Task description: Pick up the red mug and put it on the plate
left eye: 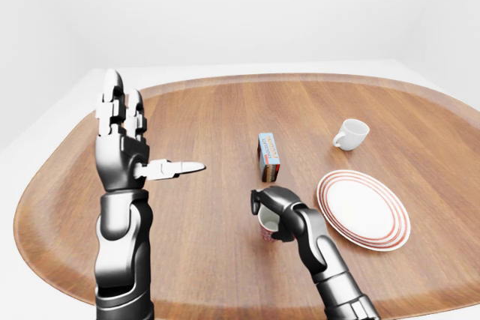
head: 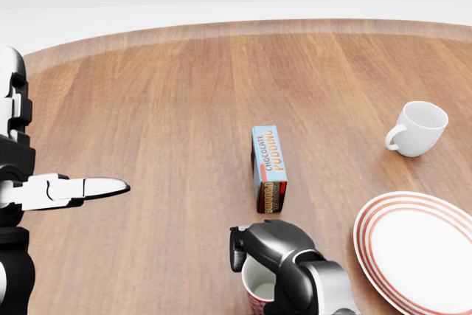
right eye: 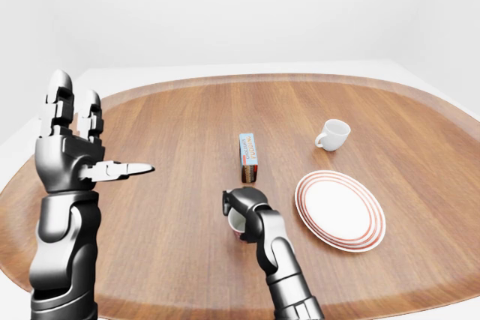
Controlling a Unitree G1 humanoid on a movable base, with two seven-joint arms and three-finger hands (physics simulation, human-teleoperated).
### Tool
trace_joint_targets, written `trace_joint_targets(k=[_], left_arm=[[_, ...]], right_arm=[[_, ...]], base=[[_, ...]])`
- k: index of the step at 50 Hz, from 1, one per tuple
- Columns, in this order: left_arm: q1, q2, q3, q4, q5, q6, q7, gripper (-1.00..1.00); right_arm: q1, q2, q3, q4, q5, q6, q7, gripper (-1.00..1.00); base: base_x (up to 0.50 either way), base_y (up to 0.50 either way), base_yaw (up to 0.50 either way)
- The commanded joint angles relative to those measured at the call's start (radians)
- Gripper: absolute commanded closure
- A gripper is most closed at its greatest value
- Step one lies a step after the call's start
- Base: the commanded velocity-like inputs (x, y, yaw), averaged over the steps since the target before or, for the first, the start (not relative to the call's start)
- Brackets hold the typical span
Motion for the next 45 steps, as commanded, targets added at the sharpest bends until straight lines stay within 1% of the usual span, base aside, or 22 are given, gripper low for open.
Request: trace_joint_targets(k=[1,10,21,32,40,45], left_arm=[[0.007,-0.002,-0.002,-0.002,0.004,0.0,-0.003,-1.0],[0.007,-0.003,-0.002,-0.009,0.005,0.0,-0.004,-1.0],[0.001,0.002,0.006,-0.021,-0.001,0.0,-0.002,-1.0],[-0.004,0.005,0.007,-0.021,-0.002,0.0,0.001,-1.0],[-0.005,0.004,0.005,-0.02,0.0,0.0,0.001,-1.0],[-0.006,0.006,0.008,-0.021,-0.001,0.0,0.0,-1.0]], right_arm=[[-0.009,-0.032,-0.059,-0.184,-0.089,0.0,0.121,1.0],[-0.015,-0.046,-0.111,-0.326,-0.111,0.0,0.121,1.0],[0.002,-0.074,-0.161,-0.392,-0.109,0.0,0.121,1.0],[-0.027,-0.157,-0.26,-0.366,-0.061,0.0,0.121,1.0],[-0.036,-0.195,-0.296,-0.327,-0.018,0.0,0.121,1.0],[-0.072,-0.244,-0.341,-0.282,0.035,0.0,0.121,1.0]], base=[[0.0,0.0,0.0],[0.0,0.0,0.0],[0.0,0.0,0.0],[0.0,0.0,0.0],[0.0,0.0,0.0],[0.0,0.0,0.0]])
